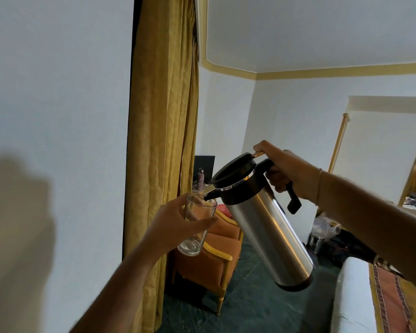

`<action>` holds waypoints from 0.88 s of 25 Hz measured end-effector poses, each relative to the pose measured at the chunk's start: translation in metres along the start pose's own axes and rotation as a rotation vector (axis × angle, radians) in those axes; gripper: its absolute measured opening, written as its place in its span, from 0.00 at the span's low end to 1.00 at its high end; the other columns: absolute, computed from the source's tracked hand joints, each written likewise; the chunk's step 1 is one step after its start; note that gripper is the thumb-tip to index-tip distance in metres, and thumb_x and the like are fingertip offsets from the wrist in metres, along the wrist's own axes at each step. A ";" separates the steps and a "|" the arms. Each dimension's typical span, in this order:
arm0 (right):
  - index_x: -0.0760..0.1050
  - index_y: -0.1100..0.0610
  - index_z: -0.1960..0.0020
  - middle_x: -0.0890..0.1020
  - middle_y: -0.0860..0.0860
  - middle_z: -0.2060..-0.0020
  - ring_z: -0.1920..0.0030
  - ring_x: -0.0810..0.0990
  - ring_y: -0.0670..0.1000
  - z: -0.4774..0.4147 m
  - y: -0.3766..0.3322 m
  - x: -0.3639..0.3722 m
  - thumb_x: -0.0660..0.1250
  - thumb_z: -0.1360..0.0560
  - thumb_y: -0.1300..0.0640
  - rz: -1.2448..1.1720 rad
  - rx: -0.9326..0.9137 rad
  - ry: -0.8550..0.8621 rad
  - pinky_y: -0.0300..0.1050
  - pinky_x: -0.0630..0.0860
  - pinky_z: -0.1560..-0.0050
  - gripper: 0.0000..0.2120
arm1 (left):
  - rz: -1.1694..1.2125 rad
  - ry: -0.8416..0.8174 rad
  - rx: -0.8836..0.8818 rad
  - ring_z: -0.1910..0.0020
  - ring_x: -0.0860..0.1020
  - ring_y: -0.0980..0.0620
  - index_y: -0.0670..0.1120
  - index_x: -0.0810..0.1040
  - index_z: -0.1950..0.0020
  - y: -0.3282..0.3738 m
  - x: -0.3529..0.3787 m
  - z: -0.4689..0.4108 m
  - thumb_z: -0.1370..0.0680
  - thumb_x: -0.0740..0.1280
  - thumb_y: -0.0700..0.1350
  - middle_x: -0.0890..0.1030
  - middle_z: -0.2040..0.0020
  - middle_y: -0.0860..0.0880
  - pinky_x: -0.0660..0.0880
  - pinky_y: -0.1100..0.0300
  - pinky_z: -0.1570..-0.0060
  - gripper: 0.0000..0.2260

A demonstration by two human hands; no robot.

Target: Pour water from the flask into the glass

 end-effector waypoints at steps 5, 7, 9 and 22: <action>0.64 0.48 0.75 0.63 0.48 0.76 0.77 0.58 0.48 -0.007 -0.027 0.006 0.72 0.32 0.37 0.155 -0.031 -0.058 0.40 0.58 0.73 0.24 | -0.013 0.023 -0.011 0.61 0.92 0.52 0.64 0.81 0.46 -0.006 -0.002 0.000 0.41 0.77 0.81 0.92 0.58 0.51 0.90 0.54 0.56 0.32; 0.64 0.48 0.78 0.63 0.47 0.77 0.78 0.58 0.47 -0.013 -0.037 0.011 0.70 0.27 0.39 0.231 -0.031 -0.081 0.39 0.59 0.74 0.28 | 0.000 0.014 -0.009 0.61 0.92 0.51 0.65 0.80 0.45 -0.007 -0.001 0.001 0.40 0.78 0.80 0.92 0.57 0.51 0.90 0.53 0.56 0.30; 0.65 0.48 0.79 0.63 0.47 0.78 0.78 0.58 0.47 -0.017 -0.046 0.016 0.69 0.24 0.39 0.306 -0.027 -0.109 0.38 0.60 0.74 0.29 | 0.010 0.015 -0.010 0.61 0.92 0.51 0.63 0.81 0.44 -0.010 0.001 0.001 0.39 0.79 0.78 0.92 0.57 0.50 0.90 0.49 0.55 0.31; 0.65 0.49 0.78 0.62 0.47 0.77 0.78 0.58 0.48 -0.014 -0.101 0.031 0.66 0.20 0.41 0.595 -0.037 -0.187 0.38 0.60 0.74 0.30 | -0.069 0.053 0.020 0.49 0.88 0.67 0.61 0.82 0.39 0.002 0.003 0.008 0.39 0.74 0.82 0.88 0.52 0.70 0.85 0.67 0.57 0.37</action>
Point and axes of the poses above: each hand's wrist, its own z-axis away from the middle knuckle, its own x-axis out of the palm, y = z × x, the point moved 8 cm from there along -z, towards the middle knuckle
